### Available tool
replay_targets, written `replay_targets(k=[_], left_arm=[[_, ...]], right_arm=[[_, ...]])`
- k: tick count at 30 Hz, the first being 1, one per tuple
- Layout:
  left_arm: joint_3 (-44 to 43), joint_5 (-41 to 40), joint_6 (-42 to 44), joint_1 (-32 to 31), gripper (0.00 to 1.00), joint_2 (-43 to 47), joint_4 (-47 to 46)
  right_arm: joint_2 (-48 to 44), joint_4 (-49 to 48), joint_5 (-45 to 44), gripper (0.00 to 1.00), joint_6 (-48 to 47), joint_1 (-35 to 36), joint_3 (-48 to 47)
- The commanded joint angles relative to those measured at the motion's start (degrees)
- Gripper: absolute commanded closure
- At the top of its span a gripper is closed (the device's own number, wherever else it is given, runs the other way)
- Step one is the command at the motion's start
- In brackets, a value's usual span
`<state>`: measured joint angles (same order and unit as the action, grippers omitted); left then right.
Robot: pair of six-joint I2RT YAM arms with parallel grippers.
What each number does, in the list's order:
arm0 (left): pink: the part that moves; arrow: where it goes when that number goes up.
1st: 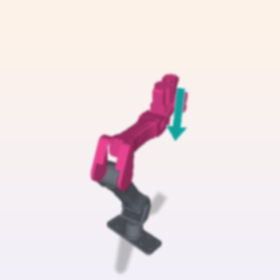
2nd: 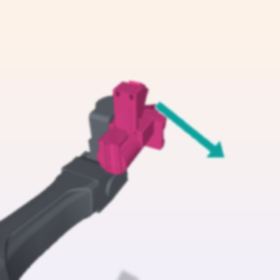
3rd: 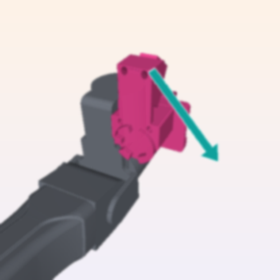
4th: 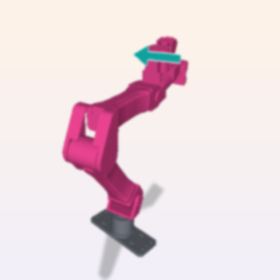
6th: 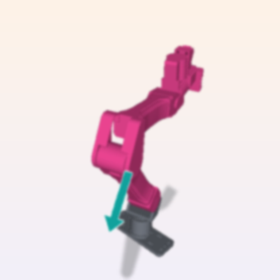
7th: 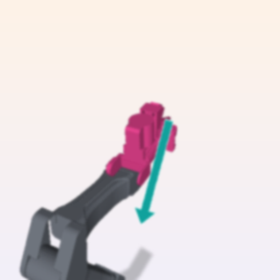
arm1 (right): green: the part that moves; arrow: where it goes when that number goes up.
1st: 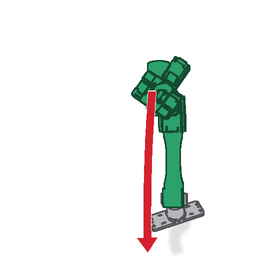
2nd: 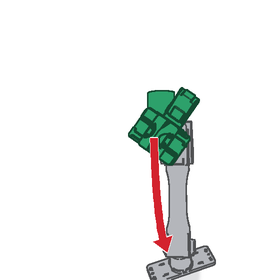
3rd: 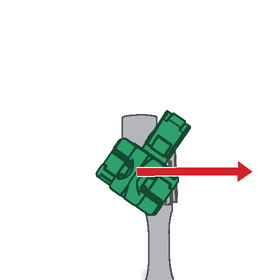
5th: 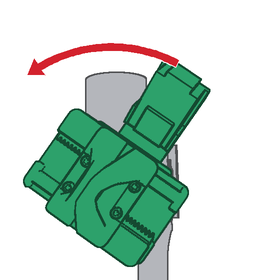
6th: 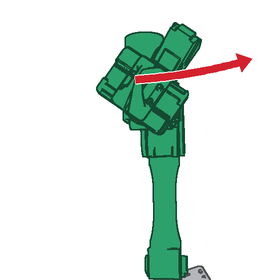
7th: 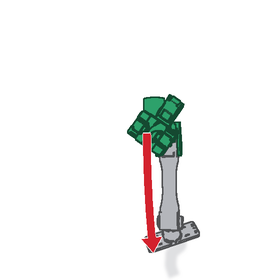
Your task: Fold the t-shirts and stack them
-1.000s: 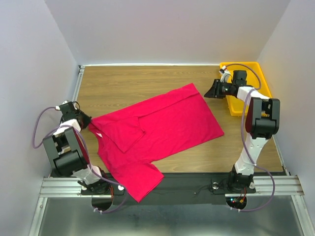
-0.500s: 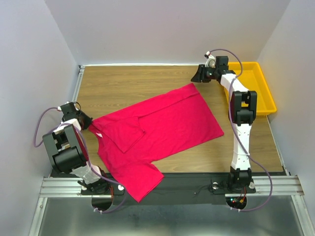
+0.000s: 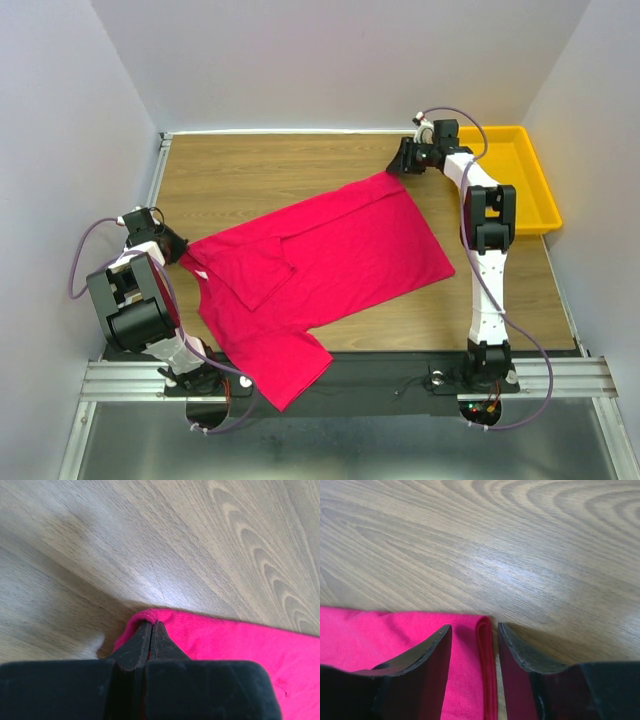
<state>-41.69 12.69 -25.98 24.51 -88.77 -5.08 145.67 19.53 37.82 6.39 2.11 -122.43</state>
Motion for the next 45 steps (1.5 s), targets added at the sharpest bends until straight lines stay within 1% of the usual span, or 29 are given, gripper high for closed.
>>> replay_targets(k=[1,5,6,7,8,10,11,12,20,26,33,35,39,42,45], left_arm=[[-1.0,0.6,0.9,0.4,1.00,0.9,-1.5],[-1.1,0.6,0.9,0.4,1.00,0.6,-1.5],[-1.1,0.6,0.9,0.4,1.00,0.6,-1.5],[-1.2,0.5,1.0,0.4,1.00,0.4,-1.5],[-1.2,0.6,0.9,0.4,1.00,0.4,-1.5],[-1.4,0.5,0.9,0.4,1.00,0.3,-1.5],[-1.5,0.5,1.0,0.4,1.00,0.3,-1.5],[-1.7,0.5,0.9,0.4,1.00,0.1,-1.5],[-5.5,1.0,1.5,0.4,1.00,-2.7,-1.6],[-11.9,5.2,0.7,0.3,1.00,-8.1,-3.0],[-22.1,8.3,-1.5,-2.5,1.00,-16.2,-3.3],[-27.3,8.4,-3.0,-4.1,1.00,-18.9,-3.3],[-32.2,7.4,-5.2,-6.2,1.00,-23.0,-2.9],[-38.2,5.4,-6.1,-8.2,1.00,-27.0,-1.7],[-42.4,3.6,-6.8,-9.7,1.00,-29.8,-0.5]], right_arm=[[1.0,1.1,-0.3,0.53,0.5,0.9,-1.6],[0.9,1.2,0.3,0.59,0.3,1.1,-0.5],[0.9,1.3,0.6,0.65,0.3,1.2,-0.4],[0.9,1.3,0.6,0.67,0.3,1.2,-0.4],[1.0,1.3,0.6,0.74,0.3,1.2,-0.5],[1.0,1.3,0.3,0.83,0.3,1.2,-1.1],[1.0,1.3,-0.5,0.94,0.4,1.2,-1.2],[0.9,1.2,-1.2,0.99,0.1,1.1,-1.4],[1.4,0.8,-5.7,0.99,1.3,-0.5,-6.1],[2.5,-1.2,-9.3,0.99,3.4,-1.3,-9.1],[3.6,-5.7,-15.4,0.99,7.0,-1.8,-10.1],[4.1,-6.9,-17.3,0.99,7.7,-1.8,-10.9],[5.2,-7.9,-20.2,0.99,8.5,-1.9,-12.6],[6.3,-8.8,-23.4,0.99,9.0,-1.8,-14.4],[6.6,-9.8,-24.7,0.99,9.1,-1.8,-14.9]])
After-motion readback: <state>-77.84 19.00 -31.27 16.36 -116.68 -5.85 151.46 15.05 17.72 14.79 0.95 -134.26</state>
